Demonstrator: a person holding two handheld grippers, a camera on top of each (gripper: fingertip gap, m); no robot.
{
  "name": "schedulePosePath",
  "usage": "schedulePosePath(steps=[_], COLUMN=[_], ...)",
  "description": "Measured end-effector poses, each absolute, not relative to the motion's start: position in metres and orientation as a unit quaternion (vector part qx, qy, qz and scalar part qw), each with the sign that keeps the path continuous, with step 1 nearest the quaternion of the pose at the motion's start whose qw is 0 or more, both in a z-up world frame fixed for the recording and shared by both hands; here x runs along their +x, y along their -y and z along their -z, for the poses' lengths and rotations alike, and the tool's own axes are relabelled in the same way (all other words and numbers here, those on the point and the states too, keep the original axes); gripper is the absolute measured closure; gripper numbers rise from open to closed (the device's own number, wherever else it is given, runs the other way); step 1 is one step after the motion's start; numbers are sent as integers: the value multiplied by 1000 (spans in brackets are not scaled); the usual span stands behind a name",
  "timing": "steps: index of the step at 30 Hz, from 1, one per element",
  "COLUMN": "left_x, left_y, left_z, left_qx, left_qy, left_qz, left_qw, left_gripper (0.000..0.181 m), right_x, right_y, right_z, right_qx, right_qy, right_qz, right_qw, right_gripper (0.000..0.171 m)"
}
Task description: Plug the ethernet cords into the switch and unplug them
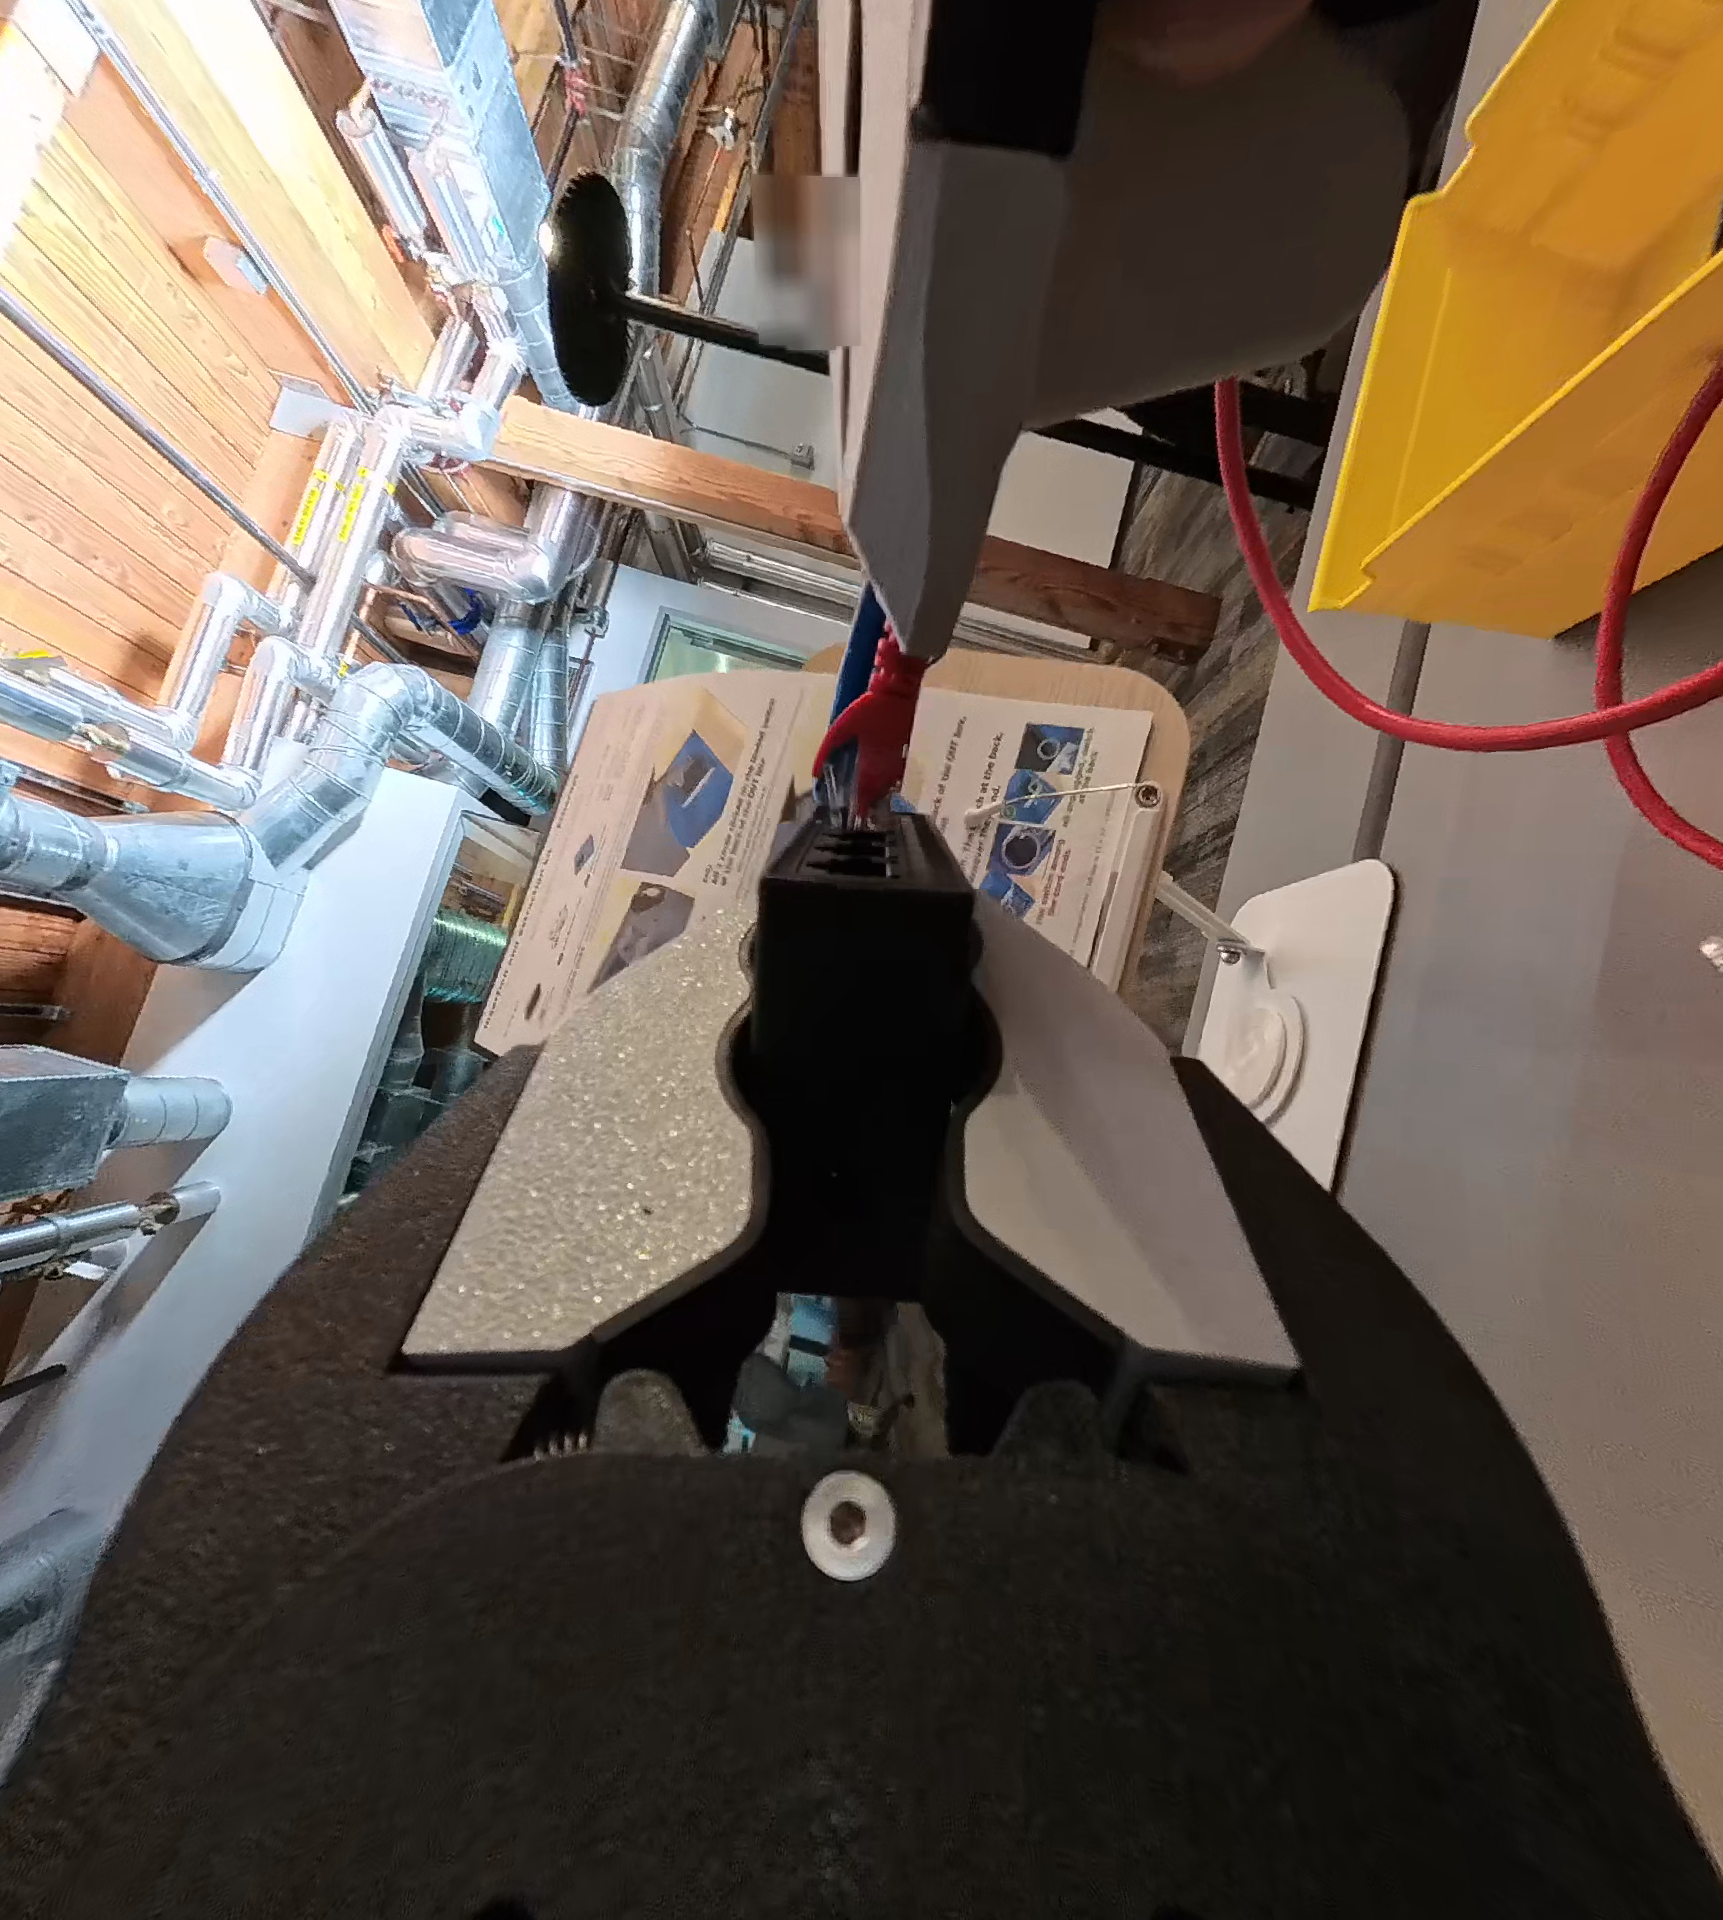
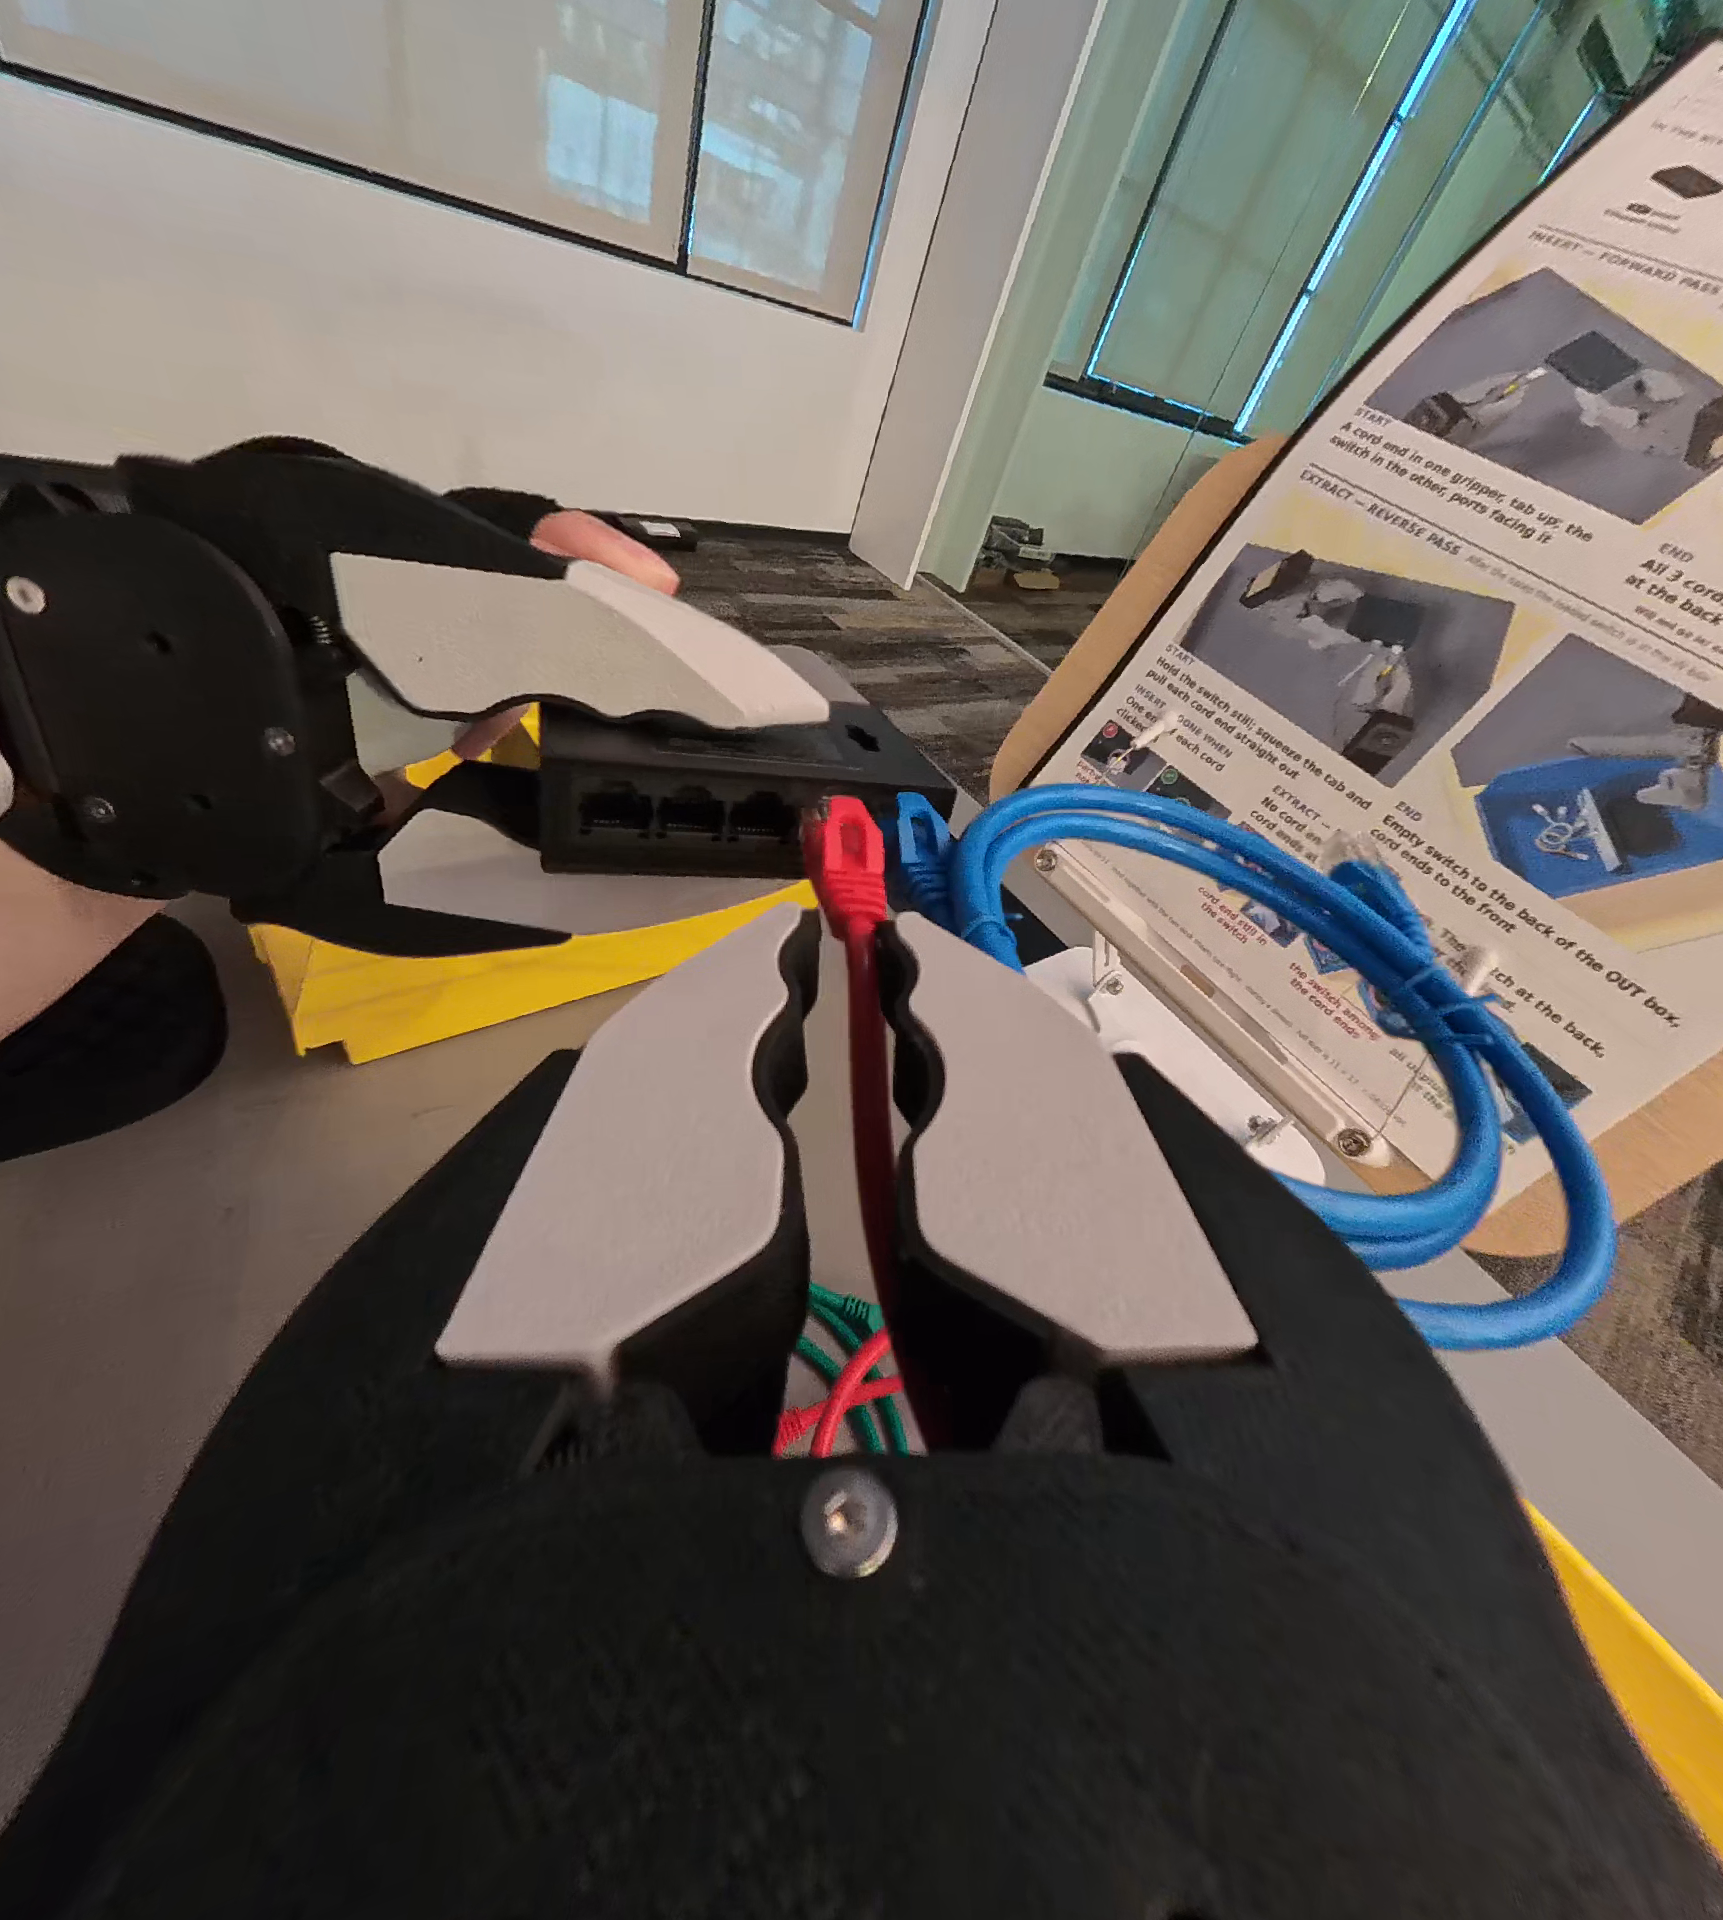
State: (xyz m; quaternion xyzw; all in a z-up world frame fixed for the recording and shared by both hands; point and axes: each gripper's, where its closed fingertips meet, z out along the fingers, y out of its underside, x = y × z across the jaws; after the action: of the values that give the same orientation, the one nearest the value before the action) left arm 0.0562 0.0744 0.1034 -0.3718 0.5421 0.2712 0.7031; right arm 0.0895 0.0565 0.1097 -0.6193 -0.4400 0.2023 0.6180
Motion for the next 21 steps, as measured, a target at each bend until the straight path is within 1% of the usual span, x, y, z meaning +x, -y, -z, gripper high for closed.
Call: schedulePosePath(steps=[4,7,10,12,16,21], left_x=[60,59,57,57,57,58], left_y=[-68,-68,-66,-64,-62,-61], left_z=[-106,-108,-110,-111,-112,-109], left_qx=[-359,-357,-354,-356,-363,-381], left_qy=[-546,-545,-544,-545,-546,-552], left_qz=[-269,-271,-268,-260,-240,-208], left_qw=[707,708,712,713,716,712], left_gripper=[152,152,152,152,152,152], right_x=[91,88,87,88,88,88], right_y=[-54,-50,-49,-51,-49,-47], right_z=[-112,-111,-114,-116,-118,-115], right_qx=[-615,-611,-594,-584,-551,-533], right_qy=[445,456,469,471,496,517], right_qz=[-207,-204,-167,-132,-86,-71], right_qw=[617,615,632,648,666,666], right_gripper=[159,152,154,161,161,157])
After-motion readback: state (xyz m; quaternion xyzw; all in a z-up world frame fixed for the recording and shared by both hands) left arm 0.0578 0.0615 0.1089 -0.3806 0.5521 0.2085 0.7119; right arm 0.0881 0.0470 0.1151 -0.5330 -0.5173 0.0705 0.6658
